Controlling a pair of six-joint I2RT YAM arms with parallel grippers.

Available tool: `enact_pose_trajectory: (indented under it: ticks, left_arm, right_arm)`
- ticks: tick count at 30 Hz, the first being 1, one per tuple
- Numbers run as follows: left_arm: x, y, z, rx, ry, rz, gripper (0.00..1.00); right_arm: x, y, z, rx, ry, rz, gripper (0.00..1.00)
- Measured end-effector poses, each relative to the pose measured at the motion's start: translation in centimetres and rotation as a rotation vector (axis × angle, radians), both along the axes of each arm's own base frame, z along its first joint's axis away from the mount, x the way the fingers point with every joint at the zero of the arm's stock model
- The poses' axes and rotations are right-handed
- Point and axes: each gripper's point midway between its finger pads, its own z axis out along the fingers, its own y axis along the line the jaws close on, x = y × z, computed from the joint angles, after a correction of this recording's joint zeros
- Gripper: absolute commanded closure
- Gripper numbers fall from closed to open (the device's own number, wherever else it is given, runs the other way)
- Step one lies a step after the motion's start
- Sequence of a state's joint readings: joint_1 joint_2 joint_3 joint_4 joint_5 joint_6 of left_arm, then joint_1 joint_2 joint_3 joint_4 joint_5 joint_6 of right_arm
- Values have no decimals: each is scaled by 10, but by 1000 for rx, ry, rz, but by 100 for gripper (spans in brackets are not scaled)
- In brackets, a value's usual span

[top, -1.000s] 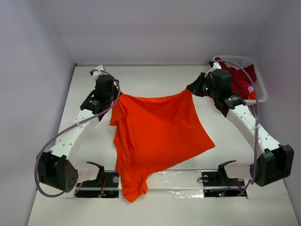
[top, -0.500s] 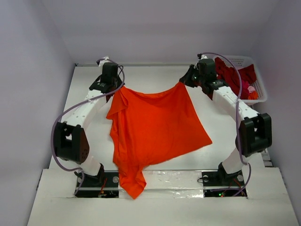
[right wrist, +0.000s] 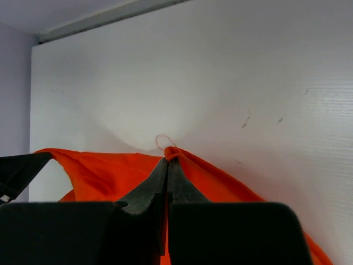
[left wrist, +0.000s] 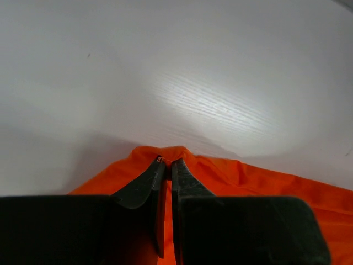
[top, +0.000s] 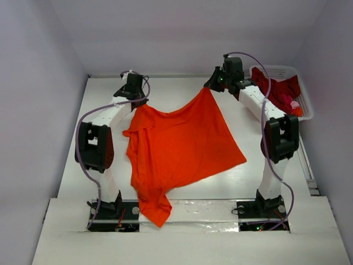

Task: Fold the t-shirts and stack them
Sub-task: Flatten out the tshirt

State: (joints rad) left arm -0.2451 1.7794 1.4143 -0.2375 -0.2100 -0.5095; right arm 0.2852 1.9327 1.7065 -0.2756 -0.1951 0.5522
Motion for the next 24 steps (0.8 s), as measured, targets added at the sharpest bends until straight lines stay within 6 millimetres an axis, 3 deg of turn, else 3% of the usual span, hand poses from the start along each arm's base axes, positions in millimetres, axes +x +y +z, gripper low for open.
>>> enact_pose_trajectory:
  ticks: [3, 6, 18, 24]
  left_arm:
    - [4, 0, -28, 6, 70, -3, 100]
    - [9, 2, -39, 8, 102, 1, 100]
    - [19, 0, -26, -10, 82, -9, 100]
    - [19, -3, -38, -16, 114, -25, 100]
  right_arm:
    - [7, 1, -18, 8, 61, 3, 100]
    - [11, 2, -28, 18, 106, 7, 100]
    - [21, -1, -21, 77, 152, -3, 100]
    - [32, -17, -46, 109, 221, -40, 100]
